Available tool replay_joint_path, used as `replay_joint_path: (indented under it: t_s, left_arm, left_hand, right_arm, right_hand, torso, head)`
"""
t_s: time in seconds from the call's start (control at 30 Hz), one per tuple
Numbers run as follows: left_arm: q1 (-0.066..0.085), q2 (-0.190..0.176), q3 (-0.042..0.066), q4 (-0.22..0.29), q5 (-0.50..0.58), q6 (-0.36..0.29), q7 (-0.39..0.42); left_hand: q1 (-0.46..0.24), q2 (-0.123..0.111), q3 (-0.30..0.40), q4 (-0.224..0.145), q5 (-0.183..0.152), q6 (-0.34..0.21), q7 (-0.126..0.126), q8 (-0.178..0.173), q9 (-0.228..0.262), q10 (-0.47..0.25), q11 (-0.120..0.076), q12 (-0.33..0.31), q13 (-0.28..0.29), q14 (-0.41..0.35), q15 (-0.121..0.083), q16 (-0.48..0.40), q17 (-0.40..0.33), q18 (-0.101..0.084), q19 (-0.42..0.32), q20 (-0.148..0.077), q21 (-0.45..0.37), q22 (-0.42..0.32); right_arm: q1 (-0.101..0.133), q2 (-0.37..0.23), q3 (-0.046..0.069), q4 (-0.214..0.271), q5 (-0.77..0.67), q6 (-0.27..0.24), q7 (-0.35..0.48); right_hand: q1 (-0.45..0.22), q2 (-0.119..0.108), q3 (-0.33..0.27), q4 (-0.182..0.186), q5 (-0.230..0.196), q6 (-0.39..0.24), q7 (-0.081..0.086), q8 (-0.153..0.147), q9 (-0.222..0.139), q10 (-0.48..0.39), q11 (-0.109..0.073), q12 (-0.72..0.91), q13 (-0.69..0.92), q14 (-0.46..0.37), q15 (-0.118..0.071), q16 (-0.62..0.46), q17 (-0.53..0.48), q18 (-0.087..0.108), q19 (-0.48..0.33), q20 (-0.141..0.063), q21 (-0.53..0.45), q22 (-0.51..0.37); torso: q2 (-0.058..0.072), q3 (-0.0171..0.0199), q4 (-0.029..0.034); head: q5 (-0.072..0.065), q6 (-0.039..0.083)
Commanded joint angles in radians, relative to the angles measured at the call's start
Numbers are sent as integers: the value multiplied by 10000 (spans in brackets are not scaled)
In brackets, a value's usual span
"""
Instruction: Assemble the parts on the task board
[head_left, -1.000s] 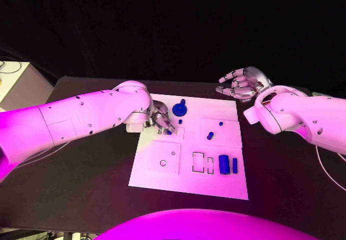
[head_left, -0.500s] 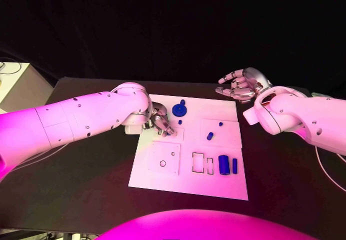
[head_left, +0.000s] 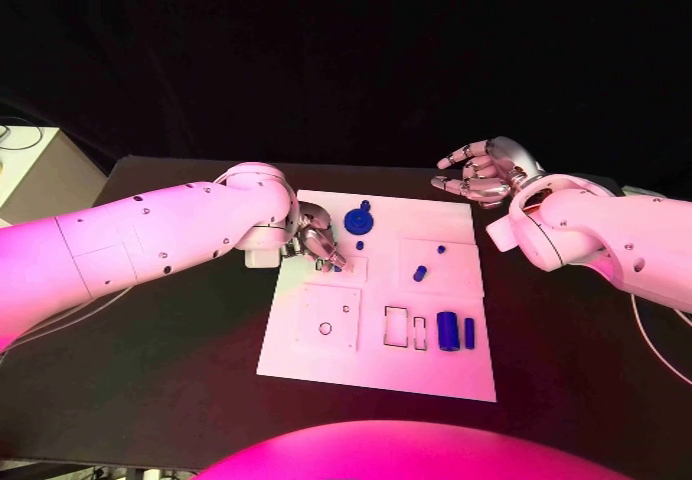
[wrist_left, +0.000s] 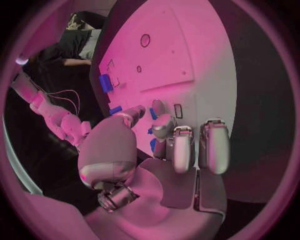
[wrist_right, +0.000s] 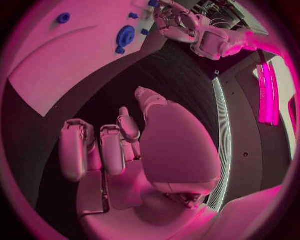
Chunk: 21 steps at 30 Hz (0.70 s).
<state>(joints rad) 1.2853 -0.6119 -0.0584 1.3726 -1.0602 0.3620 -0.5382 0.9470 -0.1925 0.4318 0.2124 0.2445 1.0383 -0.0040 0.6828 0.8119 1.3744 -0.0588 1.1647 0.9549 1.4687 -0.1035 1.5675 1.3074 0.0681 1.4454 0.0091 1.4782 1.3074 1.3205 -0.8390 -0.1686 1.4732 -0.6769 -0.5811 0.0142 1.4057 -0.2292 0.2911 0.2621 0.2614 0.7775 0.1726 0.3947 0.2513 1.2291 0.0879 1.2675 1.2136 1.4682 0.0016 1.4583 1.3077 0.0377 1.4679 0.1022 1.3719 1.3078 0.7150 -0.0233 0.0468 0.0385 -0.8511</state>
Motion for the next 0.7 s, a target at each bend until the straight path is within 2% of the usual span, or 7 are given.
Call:
replay_joint_path:
  t_s: [0.03,0.2,0.4,0.47,0.5,0.57,0.7]
  left_arm:
    - [3,-38,38,92,-118,218,62]
    - [4,-130,145,225,72,227,68]
    - [12,-275,378,230,426,-70,94]
    - [16,-268,442,80,594,-169,112]
    - [19,-271,487,-34,720,-242,127]
    - [32,-309,558,-179,904,-330,148]
    - [134,-374,655,-265,1208,-370,173]
  left_hand:
    - [77,-5,-67,17,-49,25,33,-43,12,10,-45,10,6,1021,-49,33,2634,-195,9,-40,-57,537]
    - [84,-12,-91,40,-61,14,38,-49,13,-6,-43,-15,-30,1021,-49,33,2634,-190,-2,-40,-67,518]
    - [372,11,-213,209,-47,-209,106,-131,33,-271,10,-331,-445,1021,-22,33,2634,-124,-186,-23,-221,228]
    - [438,3,-263,293,-53,-269,131,-151,40,-343,34,-393,-522,1021,-8,33,2634,-106,-241,-10,-269,144]
    - [504,36,-271,334,-40,-290,138,-154,49,-366,42,-400,-529,1021,1,33,2634,-105,-243,-3,-273,144]
    - [638,94,-265,364,2,-306,139,-145,67,-379,43,-390,-518,1021,4,33,2634,-107,-236,3,-271,156]
    - [712,114,-264,374,20,-321,140,-143,76,-404,44,-423,-573,1021,3,33,2634,-98,-257,6,-291,119]
  right_arm:
    - [-16,-10,0,15,-1,-11,175]
    - [-26,-23,0,10,14,-25,193]
    - [-42,-28,0,-18,29,-28,213]
    - [-52,-26,0,-31,39,-29,218]
    - [-58,-23,0,-39,45,-30,221]
    - [-66,-16,0,-54,54,-29,226]
    - [-83,-4,1,-113,65,-27,233]
  right_hand:
    - [-88,6,-69,6,15,-66,-17,-6,-13,-39,-22,-17,12,433,51,-12,618,83,204,53,-26,1472]
    - [-86,8,-70,6,17,-67,-17,-5,-13,-49,-22,-25,1,433,51,-13,618,83,203,53,-28,1471]
    - [-89,7,-75,8,17,-69,-16,-4,-14,-49,-21,-25,-1,431,52,-16,614,84,202,54,-31,1470]
    - [-89,7,-75,8,17,-69,-16,-4,-14,-49,-21,-25,-1,431,52,-16,614,84,202,54,-31,1470]
    - [-89,7,-75,8,17,-69,-16,-4,-14,-49,-21,-25,-1,431,52,-16,614,84,202,54,-31,1470]
    - [-91,11,-78,11,19,-70,-15,-2,-14,-52,-20,-27,-5,430,53,-20,610,85,199,55,-37,1466]
    - [-91,11,-78,11,19,-70,-15,-2,-14,-52,-20,-27,-5,430,53,-20,610,85,199,55,-37,1466]
  torso:
    - [-8,1,-4]
    - [8,-6,-3]
    - [-10,-7,5]
    - [-17,-3,11]
    - [-24,2,15]
    - [-31,19,8]
    - [-51,3,-2]
  head:
    - [6,16]
    - [-5,32]
    - [-16,104]
    - [50,268]
    - [120,419]
    - [137,502]
    - [55,439]
